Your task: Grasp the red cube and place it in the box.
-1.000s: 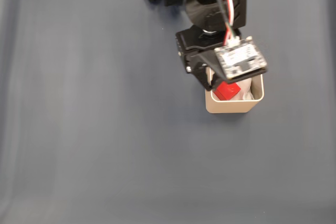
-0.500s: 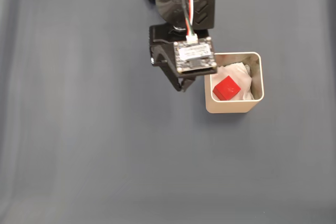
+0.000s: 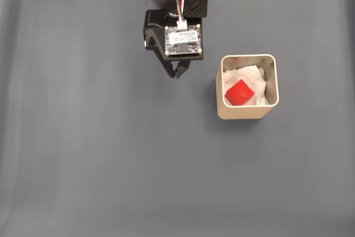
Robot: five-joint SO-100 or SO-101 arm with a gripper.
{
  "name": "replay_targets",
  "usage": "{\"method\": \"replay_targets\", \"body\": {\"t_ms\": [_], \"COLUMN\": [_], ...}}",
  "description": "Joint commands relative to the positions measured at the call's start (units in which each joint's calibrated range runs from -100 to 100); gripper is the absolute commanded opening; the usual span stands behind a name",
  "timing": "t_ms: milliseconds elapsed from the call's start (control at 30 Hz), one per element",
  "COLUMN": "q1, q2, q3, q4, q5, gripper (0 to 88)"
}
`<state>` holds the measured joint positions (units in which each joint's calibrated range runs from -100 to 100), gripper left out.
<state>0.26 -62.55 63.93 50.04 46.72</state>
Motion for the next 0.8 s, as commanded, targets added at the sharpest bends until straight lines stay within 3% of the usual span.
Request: {"method": "replay_targets", "body": {"t_ms": [0,767], "q1": [0.2,2.12], "q2": [-5.34,-28.62], "q3": [3.89,29.14], "q4": [-0.92,3.59], "q5": [0.44,0.34], "gripper": [0.2,0.2]}}
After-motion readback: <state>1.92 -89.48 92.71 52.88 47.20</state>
